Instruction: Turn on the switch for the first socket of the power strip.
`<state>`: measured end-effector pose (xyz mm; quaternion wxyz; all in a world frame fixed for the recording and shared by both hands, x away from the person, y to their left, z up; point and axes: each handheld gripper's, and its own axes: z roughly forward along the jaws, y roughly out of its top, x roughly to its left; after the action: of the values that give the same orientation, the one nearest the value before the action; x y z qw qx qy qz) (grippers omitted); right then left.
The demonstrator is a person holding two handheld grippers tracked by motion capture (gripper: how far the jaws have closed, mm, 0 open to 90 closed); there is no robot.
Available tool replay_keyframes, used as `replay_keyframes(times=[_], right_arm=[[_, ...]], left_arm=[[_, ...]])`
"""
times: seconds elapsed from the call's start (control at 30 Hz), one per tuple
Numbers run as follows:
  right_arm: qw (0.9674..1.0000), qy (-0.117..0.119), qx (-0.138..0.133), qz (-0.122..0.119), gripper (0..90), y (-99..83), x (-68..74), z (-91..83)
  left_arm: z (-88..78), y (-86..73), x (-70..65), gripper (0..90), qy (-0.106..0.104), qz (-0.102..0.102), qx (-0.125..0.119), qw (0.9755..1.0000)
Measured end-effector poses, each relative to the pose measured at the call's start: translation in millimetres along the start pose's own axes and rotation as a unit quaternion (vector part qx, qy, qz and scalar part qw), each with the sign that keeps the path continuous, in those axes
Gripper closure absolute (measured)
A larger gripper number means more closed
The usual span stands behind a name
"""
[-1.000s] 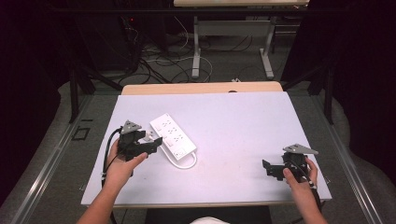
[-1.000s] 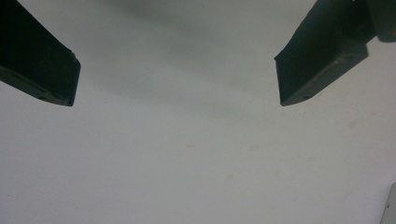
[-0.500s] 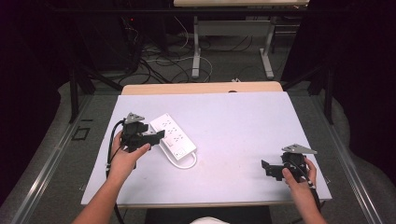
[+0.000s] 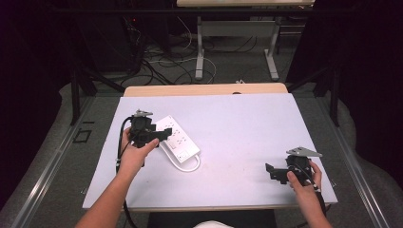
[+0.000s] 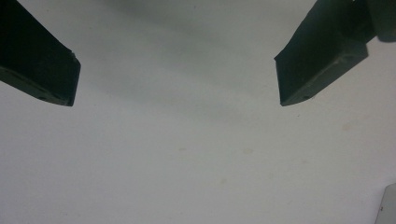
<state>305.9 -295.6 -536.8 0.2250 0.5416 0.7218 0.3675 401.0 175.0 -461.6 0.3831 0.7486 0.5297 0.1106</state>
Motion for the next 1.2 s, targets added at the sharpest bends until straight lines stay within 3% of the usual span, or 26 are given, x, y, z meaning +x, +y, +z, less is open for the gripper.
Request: replay_keyframes(times=[0.17,0.47,0.77,1.2], right_arm=[[1.0,0.002,0.002,-0.001,0.0,-0.1,0.0,0.5],[1.0,0.005,0.003,0.0,0.0,-0.4,0.6,1.8],[1.0,0.005,0.004,-0.001,0.0,-0.7,0.2,2.5],[0.9999,0.009,0.008,0.003,0.0,-1.1,0.4,3.6]], left_arm=[[7.0,1.7,-0.8,31.6,-0.006,0.004,0.01,0.9999],[16.3,5.4,-3.7,38.6,0.008,0.003,0.028,0.9996],[23.8,7.2,-4.5,51.9,0.024,-0.002,0.045,0.9987],[34.5,7.5,-6.7,66.8,0.043,-0.009,0.078,0.9959]])
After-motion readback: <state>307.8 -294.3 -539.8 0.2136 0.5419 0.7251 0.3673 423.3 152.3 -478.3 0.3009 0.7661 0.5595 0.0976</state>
